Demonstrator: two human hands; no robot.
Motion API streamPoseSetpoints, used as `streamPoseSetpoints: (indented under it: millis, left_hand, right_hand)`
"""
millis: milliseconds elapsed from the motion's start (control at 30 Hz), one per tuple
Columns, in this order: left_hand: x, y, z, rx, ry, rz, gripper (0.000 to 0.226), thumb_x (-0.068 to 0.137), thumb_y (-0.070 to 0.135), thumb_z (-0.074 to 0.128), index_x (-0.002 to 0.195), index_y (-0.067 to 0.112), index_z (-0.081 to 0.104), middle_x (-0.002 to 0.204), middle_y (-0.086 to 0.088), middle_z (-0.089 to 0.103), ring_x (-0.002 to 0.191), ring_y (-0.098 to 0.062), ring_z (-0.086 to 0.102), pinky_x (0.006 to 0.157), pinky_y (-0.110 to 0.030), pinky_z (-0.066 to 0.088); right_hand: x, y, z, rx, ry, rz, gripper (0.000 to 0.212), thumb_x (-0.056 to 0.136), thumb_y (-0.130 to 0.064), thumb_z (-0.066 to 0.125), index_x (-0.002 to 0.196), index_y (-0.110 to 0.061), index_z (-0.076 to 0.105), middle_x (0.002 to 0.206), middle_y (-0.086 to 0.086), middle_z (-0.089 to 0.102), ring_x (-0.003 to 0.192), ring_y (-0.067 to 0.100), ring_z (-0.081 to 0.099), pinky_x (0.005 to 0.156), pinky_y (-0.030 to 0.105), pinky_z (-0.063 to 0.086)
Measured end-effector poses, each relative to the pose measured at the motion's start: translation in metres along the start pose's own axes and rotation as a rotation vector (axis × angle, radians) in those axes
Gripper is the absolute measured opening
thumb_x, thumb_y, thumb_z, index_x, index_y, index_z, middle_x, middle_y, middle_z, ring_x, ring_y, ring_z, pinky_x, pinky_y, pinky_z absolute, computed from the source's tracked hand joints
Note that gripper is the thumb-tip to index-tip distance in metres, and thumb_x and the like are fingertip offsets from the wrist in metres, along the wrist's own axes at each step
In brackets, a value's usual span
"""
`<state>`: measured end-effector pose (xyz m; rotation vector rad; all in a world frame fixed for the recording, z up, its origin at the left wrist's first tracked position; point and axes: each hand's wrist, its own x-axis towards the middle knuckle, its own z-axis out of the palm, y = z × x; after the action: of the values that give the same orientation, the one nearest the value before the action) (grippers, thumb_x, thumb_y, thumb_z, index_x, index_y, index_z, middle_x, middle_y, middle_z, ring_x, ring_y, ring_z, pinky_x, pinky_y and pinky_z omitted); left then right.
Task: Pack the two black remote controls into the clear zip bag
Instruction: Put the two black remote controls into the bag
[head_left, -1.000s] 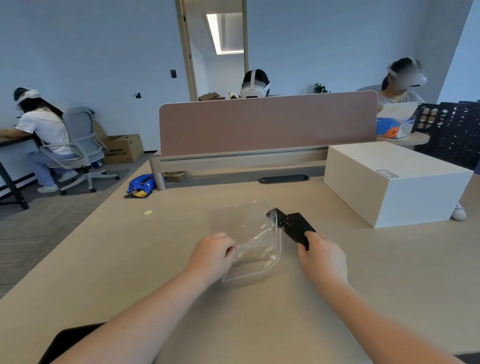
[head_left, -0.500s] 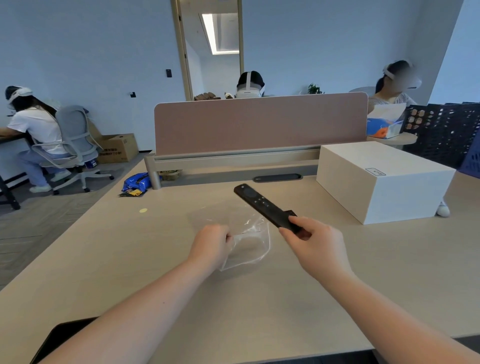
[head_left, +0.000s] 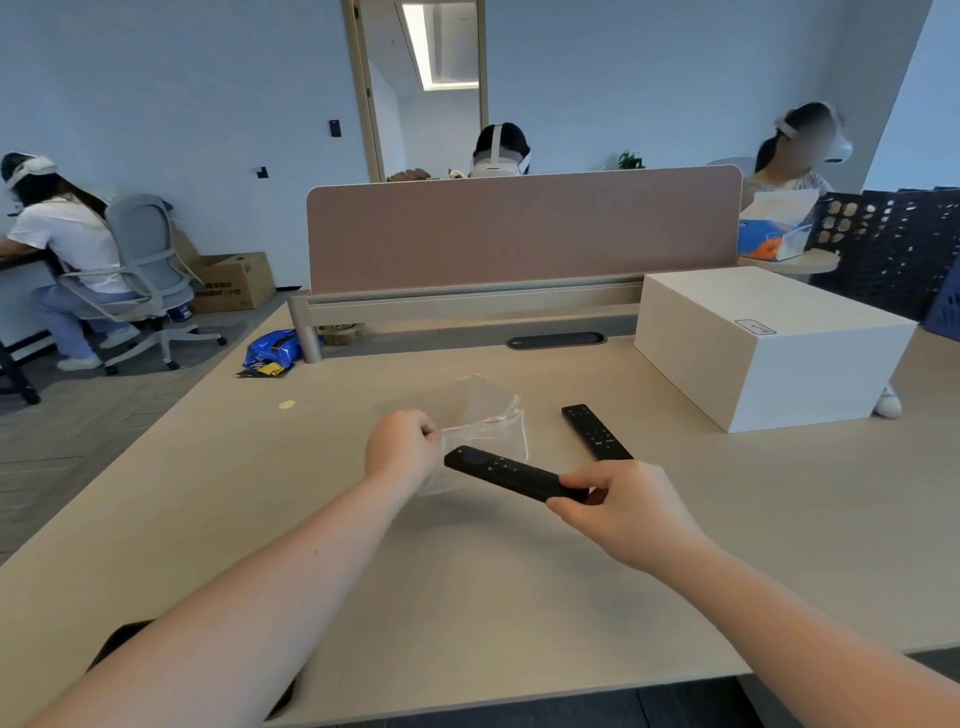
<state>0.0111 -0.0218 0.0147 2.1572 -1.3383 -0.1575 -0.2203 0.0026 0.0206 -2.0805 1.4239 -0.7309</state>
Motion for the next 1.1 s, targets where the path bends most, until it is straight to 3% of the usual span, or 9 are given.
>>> streamPoseSetpoints:
  millis: [67, 200, 300, 433, 567, 667, 767, 900, 1100]
  left_hand:
    - [-0.001, 0.000, 0.002, -0.010, -0.001, 0.034, 0.018, 0.088, 0.016, 0.053, 0.086, 0.014, 0.071, 0.091, -0.007, 0.073, 0.085, -0.028, 0.063, 0.073, -0.034, 0.050]
    - [-0.008, 0.003, 0.013, 0.046, -0.053, 0.206, 0.018, 0.089, 0.020, 0.053, 0.090, 0.017, 0.071, 0.097, -0.005, 0.072, 0.091, -0.027, 0.062, 0.075, -0.032, 0.048]
    - [-0.012, 0.006, 0.019, 0.083, -0.066, 0.307, 0.019, 0.090, 0.021, 0.052, 0.094, 0.017, 0.071, 0.101, -0.005, 0.070, 0.095, -0.027, 0.061, 0.079, -0.033, 0.050]
    - [-0.013, 0.007, 0.018, 0.086, -0.060, 0.362, 0.021, 0.092, 0.019, 0.051, 0.097, 0.014, 0.071, 0.099, -0.009, 0.068, 0.095, -0.028, 0.060, 0.076, -0.033, 0.046]
    - [-0.014, 0.002, 0.021, 0.058, -0.075, 0.398, 0.022, 0.092, 0.018, 0.051, 0.097, 0.012, 0.071, 0.095, -0.010, 0.068, 0.094, -0.028, 0.059, 0.075, -0.033, 0.046]
    - [-0.015, 0.000, 0.024, 0.045, -0.083, 0.416, 0.021, 0.091, 0.017, 0.052, 0.093, 0.011, 0.072, 0.095, -0.011, 0.069, 0.093, -0.029, 0.059, 0.076, -0.036, 0.046]
    - [-0.015, 0.000, 0.025, 0.027, -0.104, 0.427, 0.021, 0.087, 0.013, 0.052, 0.084, 0.008, 0.072, 0.088, -0.014, 0.068, 0.088, -0.032, 0.059, 0.070, -0.038, 0.046]
    - [-0.008, -0.007, 0.024, 0.015, -0.085, 0.419, 0.023, 0.084, 0.013, 0.048, 0.079, 0.006, 0.069, 0.083, -0.015, 0.067, 0.083, -0.033, 0.059, 0.067, -0.041, 0.047]
    - [-0.003, -0.020, 0.024, -0.022, -0.040, 0.443, 0.019, 0.088, 0.013, 0.054, 0.087, 0.012, 0.073, 0.089, -0.008, 0.070, 0.089, -0.026, 0.061, 0.070, -0.030, 0.043]
  right_hand:
    - [0.003, -0.001, 0.007, -0.051, -0.003, 0.011, 0.029, 0.084, -0.033, 0.066, 0.110, -0.022, 0.071, 0.089, -0.001, 0.071, 0.077, 0.015, 0.063, 0.069, 0.024, 0.051]
    - [0.015, -0.005, 0.025, -0.180, 0.023, -0.013, 0.028, 0.088, -0.033, 0.059, 0.108, -0.018, 0.071, 0.090, 0.004, 0.074, 0.081, 0.020, 0.064, 0.068, 0.026, 0.051]
    - [0.026, -0.008, 0.045, -0.274, 0.032, -0.042, 0.027, 0.089, -0.033, 0.055, 0.100, -0.014, 0.070, 0.088, 0.006, 0.073, 0.085, 0.025, 0.066, 0.059, 0.027, 0.045]
    - [0.036, -0.010, 0.065, -0.290, 0.052, -0.027, 0.026, 0.089, -0.031, 0.052, 0.085, -0.010, 0.066, 0.078, 0.006, 0.067, 0.075, 0.028, 0.060, 0.049, 0.027, 0.033]
    - [0.045, -0.013, 0.080, -0.280, 0.045, -0.001, 0.026, 0.089, -0.031, 0.051, 0.071, -0.013, 0.049, 0.068, 0.003, 0.052, 0.065, 0.027, 0.047, 0.044, 0.024, 0.025]
    - [0.056, -0.017, 0.091, -0.284, 0.022, -0.029, 0.022, 0.091, -0.028, 0.048, 0.073, -0.015, 0.045, 0.071, 0.006, 0.053, 0.067, 0.026, 0.046, 0.043, 0.027, 0.023]
    - [0.070, -0.024, 0.100, -0.263, 0.005, -0.064, 0.013, 0.091, -0.020, 0.047, 0.081, -0.014, 0.053, 0.090, 0.013, 0.066, 0.069, 0.026, 0.046, 0.055, 0.028, 0.033]
    - [0.083, -0.028, 0.108, -0.217, -0.030, -0.086, 0.019, 0.091, -0.018, 0.052, 0.103, -0.005, 0.057, 0.103, 0.014, 0.066, 0.090, 0.033, 0.063, 0.064, 0.029, 0.038]
    - [0.089, -0.020, 0.117, -0.309, -0.071, -0.121, 0.014, 0.088, -0.029, 0.055, 0.092, -0.016, 0.059, 0.105, 0.011, 0.064, 0.087, 0.031, 0.060, 0.063, 0.028, 0.037]
